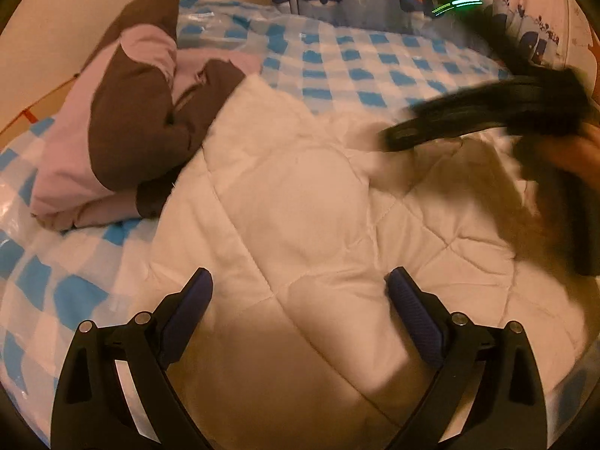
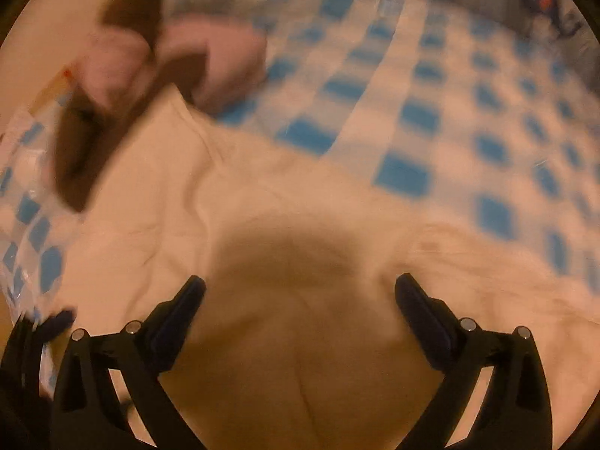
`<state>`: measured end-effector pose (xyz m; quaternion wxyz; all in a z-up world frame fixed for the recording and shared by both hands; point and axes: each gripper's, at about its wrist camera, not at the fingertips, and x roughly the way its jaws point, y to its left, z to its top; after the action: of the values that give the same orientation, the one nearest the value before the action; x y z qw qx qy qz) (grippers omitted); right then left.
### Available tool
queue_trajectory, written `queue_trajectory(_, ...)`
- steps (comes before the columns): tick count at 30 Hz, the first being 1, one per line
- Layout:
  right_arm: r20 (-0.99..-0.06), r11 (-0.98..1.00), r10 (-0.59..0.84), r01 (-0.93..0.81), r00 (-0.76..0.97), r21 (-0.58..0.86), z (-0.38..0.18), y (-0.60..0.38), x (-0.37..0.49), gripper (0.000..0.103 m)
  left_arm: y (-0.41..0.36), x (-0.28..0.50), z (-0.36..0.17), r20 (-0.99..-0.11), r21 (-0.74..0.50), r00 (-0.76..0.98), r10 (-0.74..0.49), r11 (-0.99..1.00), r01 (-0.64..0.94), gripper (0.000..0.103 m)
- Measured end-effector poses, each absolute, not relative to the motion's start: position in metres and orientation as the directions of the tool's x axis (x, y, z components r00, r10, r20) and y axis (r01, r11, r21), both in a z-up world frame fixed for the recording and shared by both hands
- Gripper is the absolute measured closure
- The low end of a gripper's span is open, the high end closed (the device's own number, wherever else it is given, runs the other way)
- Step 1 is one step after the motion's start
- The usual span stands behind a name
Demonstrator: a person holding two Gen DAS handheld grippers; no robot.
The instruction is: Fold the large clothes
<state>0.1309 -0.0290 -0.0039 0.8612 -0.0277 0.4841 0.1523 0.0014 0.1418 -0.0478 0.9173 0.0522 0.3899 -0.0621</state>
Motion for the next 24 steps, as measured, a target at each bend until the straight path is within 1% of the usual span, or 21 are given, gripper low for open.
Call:
queue_trajectory(2, -0.807, 0.971, 0.144, -0.238, 0.572, 0.005, 0.021, -0.065, 0.089, 0.007, 0.140, -0.009, -0.035, -0.654, 0.067, 0.754, -0.062, 0.988, 0.139, 0.012)
queue_trajectory(3, -0.792, 0.980, 0.092, -0.198, 0.603, -0.036, 0.028, -0.086, 0.067, 0.007, 0.139, -0.012, -0.028, -0.613, 0.100, 0.789, -0.033, 0.988, 0.119, 0.012)
queue_trajectory(4, -0.781, 0.986, 0.037, -0.149, 0.623, -0.072, 0.031, -0.109, 0.045, 0.007, 0.139, -0.011, -0.028, -0.601, 0.121, 0.799, -0.009, 0.987, 0.103, 0.012)
queue_trajectory(5, -0.782, 0.990, -0.018, -0.098, 0.623, -0.102, 0.026, -0.131, 0.027, 0.007, 0.140, -0.007, -0.031, -0.614, 0.132, 0.789, 0.010, 0.987, 0.090, 0.012)
queue_trajectory(6, -0.791, 0.992, -0.061, -0.050, 0.609, -0.115, 0.018, -0.151, 0.015, 0.007, 0.142, 0.001, -0.039, -0.656, 0.119, 0.754, 0.011, 0.989, 0.089, 0.012)
queue_trajectory(7, -0.804, 0.993, -0.089, -0.006, 0.588, -0.114, 0.007, -0.168, 0.005, 0.007, 0.147, 0.011, -0.049, -0.705, 0.079, 0.709, -0.012, 0.992, 0.096, 0.012)
queue_trajectory(8, -0.836, 0.996, -0.093, 0.043, 0.540, -0.083, -0.017, -0.191, -0.005, 0.006, 0.150, 0.018, -0.058, -0.738, 0.042, 0.674, -0.037, 0.994, 0.100, 0.011)
queue_trajectory(9, -0.856, 0.999, -0.025, 0.030, 0.517, -0.011, -0.039, -0.204, -0.008, 0.005, 0.149, 0.020, -0.065, -0.757, 0.023, 0.651, -0.057, 0.993, 0.114, 0.011)
queue_trajectory(10, -0.848, 1.000, 0.006, 0.022, 0.531, 0.020, -0.050, -0.208, -0.011, 0.005, 0.147, 0.023, -0.067, -0.761, 0.030, 0.646, -0.057, 0.992, 0.122, 0.010)
queue_trajectory(11, -0.850, 1.000, -0.002, 0.022, 0.527, 0.012, -0.052, -0.207, -0.011, 0.005, 0.144, 0.022, -0.067, -0.758, 0.048, 0.651, -0.042, 0.992, 0.121, 0.011)
queue_trajectory(13, -0.869, 1.000, -0.024, 0.013, 0.494, -0.021, -0.033, -0.200, -0.008, 0.006, 0.137, 0.012, -0.056, -0.716, 0.110, 0.699, -0.002, 0.987, 0.115, 0.013)
queue_trajectory(14, -0.852, 1.000, -0.001, 0.002, 0.523, 0.000, -0.020, -0.200, -0.014, 0.006, 0.135, 0.010, -0.046, -0.679, 0.127, 0.734, -0.003, 0.984, 0.122, 0.013)
queue_trajectory(15, -0.825, 1.000, 0.002, 0.004, 0.565, 0.006, -0.009, -0.203, -0.025, 0.006, 0.132, 0.002, -0.033, -0.620, 0.138, 0.785, -0.009, 0.983, 0.120, 0.013)
queue_trajectory(16, -0.797, 0.999, -0.029, 0.027, 0.603, -0.016, 0.003, -0.208, -0.037, 0.006, 0.131, 0.001, -0.021, -0.570, 0.147, 0.822, -0.007, 0.983, 0.111, 0.013)
queue_trajectory(17, -0.767, 0.997, -0.076, 0.069, 0.637, -0.041, 0.013, -0.218, -0.054, 0.006, 0.131, 0.004, -0.017, -0.555, 0.149, 0.832, -0.008, 0.983, 0.109, 0.013)
queue_trajectory(18, -0.759, 0.994, -0.100, 0.102, 0.643, -0.045, 0.013, -0.227, -0.063, 0.006, 0.130, 0.017, -0.012, -0.554, 0.144, 0.832, -0.014, 0.983, 0.113, 0.013)
queue_trajectory(20, -0.790, 0.984, -0.141, 0.174, 0.597, -0.044, -0.007, -0.251, -0.073, 0.006, 0.128, 0.050, -0.010, -0.576, 0.130, 0.817, -0.020, 0.985, 0.116, 0.013)
queue_trajectory(21, -0.822, 0.980, -0.131, 0.196, 0.554, -0.024, -0.028, -0.263, -0.073, 0.006, 0.127, 0.077, -0.016, -0.600, 0.130, 0.800, -0.014, 0.985, 0.114, 0.013)
queue_trajectory(22, -0.844, 0.975, -0.039, 0.203, 0.535, 0.084, -0.050, -0.277, -0.074, 0.006, 0.129, 0.095, -0.022, -0.623, 0.135, 0.783, -0.001, 0.985, 0.109, 0.013)
queue_trajectory(23, -0.847, 0.945, 0.072, 0.236, 0.527, 0.227, -0.067, -0.294, -0.076, 0.005, 0.132, 0.117, -0.033, -0.662, 0.142, 0.750, 0.017, 0.984, 0.103, 0.013)
queue_trajectory(24, -0.839, 0.923, 0.127, 0.245, 0.529, 0.295, -0.073, -0.303, -0.078, 0.005, 0.137, 0.137, -0.049, -0.709, 0.137, 0.705, 0.031, 0.986, 0.094, 0.013)
